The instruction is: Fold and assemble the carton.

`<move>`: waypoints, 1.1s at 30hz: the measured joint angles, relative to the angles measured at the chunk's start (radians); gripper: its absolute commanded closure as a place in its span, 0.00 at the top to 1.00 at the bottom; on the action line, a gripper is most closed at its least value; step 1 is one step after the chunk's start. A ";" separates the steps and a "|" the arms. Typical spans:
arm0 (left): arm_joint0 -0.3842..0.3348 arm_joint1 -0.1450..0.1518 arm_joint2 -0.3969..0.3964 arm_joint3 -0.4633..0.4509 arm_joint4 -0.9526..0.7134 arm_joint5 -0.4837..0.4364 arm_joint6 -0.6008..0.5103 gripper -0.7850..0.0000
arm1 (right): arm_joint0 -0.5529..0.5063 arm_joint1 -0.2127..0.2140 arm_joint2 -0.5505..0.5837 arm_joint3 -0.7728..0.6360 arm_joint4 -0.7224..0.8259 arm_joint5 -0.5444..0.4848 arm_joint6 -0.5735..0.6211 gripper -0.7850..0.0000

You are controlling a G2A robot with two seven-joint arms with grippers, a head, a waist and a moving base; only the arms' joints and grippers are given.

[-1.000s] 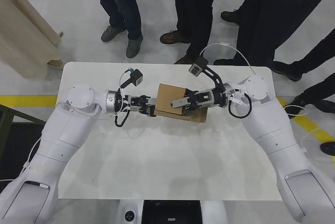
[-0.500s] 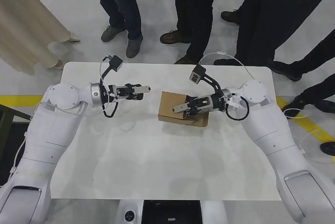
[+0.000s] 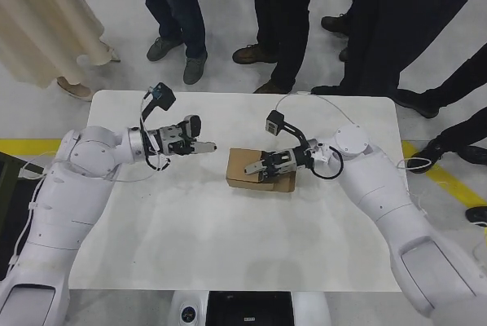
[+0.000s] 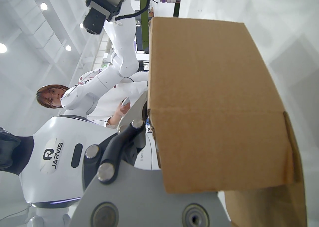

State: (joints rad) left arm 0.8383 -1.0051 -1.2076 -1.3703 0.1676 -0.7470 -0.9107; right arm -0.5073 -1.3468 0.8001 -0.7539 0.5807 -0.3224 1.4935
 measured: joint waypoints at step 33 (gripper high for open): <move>-0.012 0.056 0.136 0.015 0.400 -0.265 0.117 1.00 | 0.130 -0.151 -0.132 0.338 -0.030 -0.080 -0.075 0.52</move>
State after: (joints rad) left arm 0.8259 -0.9494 -1.0716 -1.3552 0.5677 -1.0123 -0.7933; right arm -0.3776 -1.4975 0.6678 -0.4158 0.5503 -0.4020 1.4181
